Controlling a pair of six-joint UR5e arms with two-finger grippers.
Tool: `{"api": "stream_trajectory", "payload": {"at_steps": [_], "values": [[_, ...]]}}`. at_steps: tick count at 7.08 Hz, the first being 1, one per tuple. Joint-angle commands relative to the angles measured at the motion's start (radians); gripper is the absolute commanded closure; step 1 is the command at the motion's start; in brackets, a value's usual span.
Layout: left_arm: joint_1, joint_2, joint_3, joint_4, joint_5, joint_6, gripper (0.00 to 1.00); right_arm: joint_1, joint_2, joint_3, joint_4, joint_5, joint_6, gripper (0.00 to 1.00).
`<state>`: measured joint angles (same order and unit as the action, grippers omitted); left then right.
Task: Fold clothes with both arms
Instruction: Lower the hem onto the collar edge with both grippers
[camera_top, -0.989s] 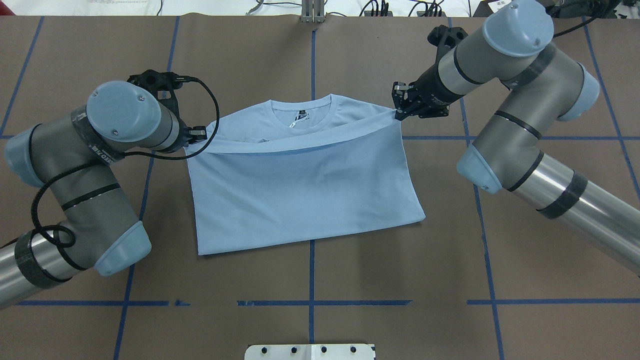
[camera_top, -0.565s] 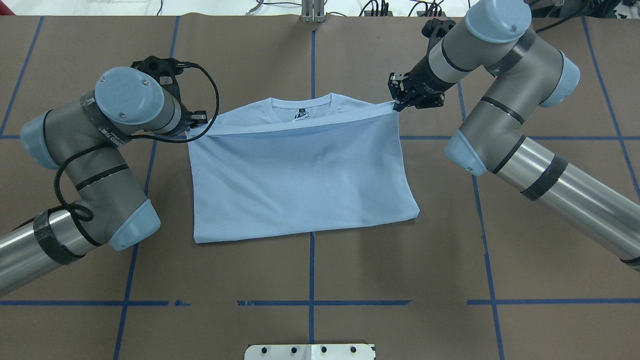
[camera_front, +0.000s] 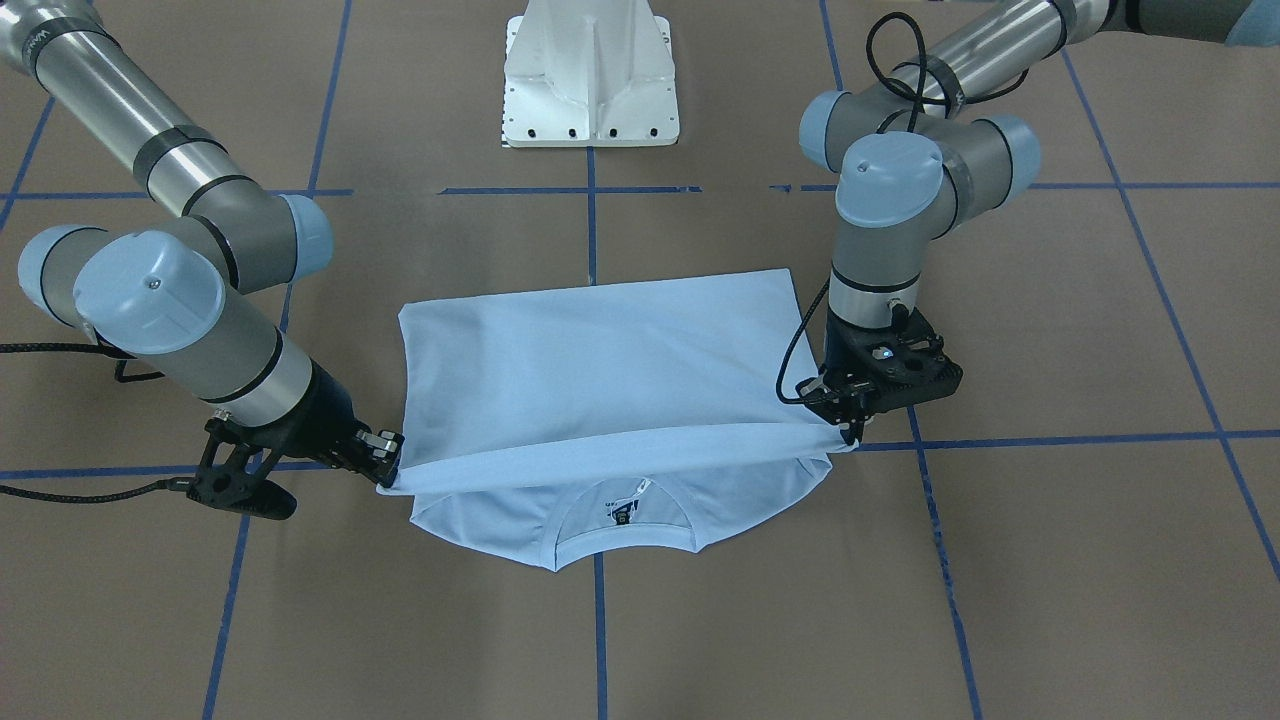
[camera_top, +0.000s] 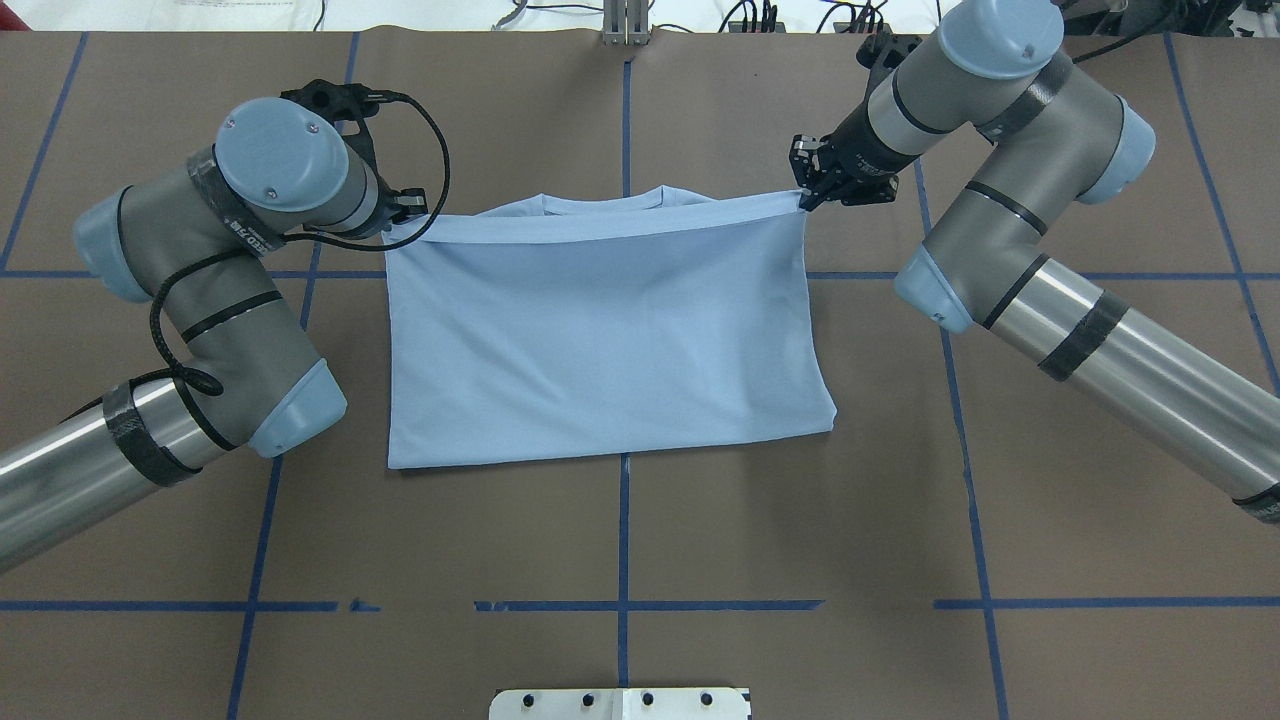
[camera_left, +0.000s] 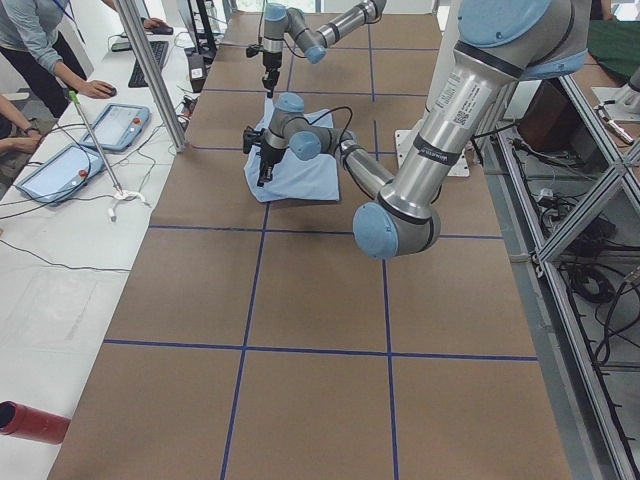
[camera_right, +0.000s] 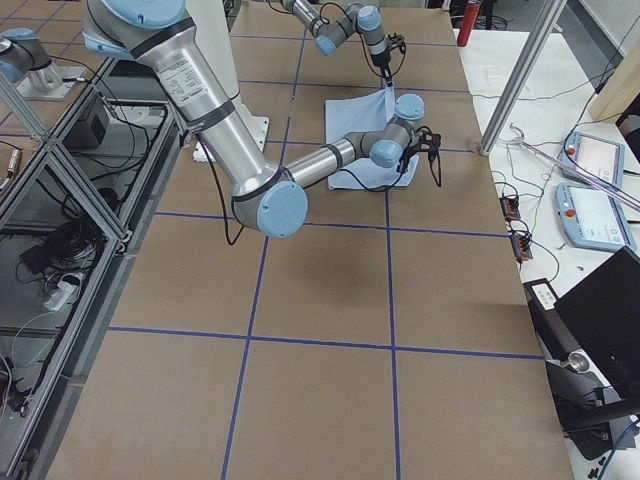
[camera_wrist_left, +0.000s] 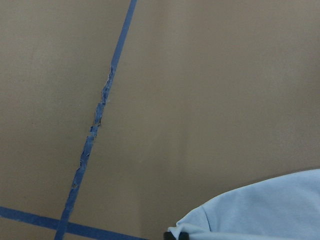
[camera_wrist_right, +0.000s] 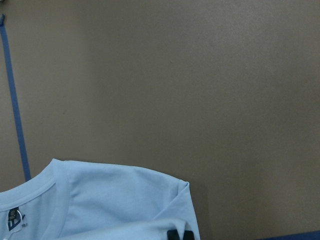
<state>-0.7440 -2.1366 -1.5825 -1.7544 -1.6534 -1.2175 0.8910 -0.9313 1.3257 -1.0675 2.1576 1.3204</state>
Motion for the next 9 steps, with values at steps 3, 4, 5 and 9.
{"api": "stream_trajectory", "payload": {"at_steps": [3, 4, 5, 9], "values": [[0.002, -0.048, 0.119, -0.051, 0.004, -0.008, 1.0, -0.007, 0.043, -0.06, 0.006, -0.001, -0.001, 1.0], [0.003, -0.048, 0.119, -0.051, 0.004, -0.008, 1.0, -0.012, 0.043, -0.06, 0.006, -0.002, -0.003, 1.0], [0.005, -0.048, 0.119, -0.053, 0.004, -0.008, 1.0, -0.014, 0.042, -0.059, 0.006, -0.002, -0.003, 1.0], [0.006, -0.049, 0.119, -0.065, 0.004, -0.007, 0.09, -0.02, 0.034, -0.06, 0.007, -0.01, -0.007, 0.0]]}}
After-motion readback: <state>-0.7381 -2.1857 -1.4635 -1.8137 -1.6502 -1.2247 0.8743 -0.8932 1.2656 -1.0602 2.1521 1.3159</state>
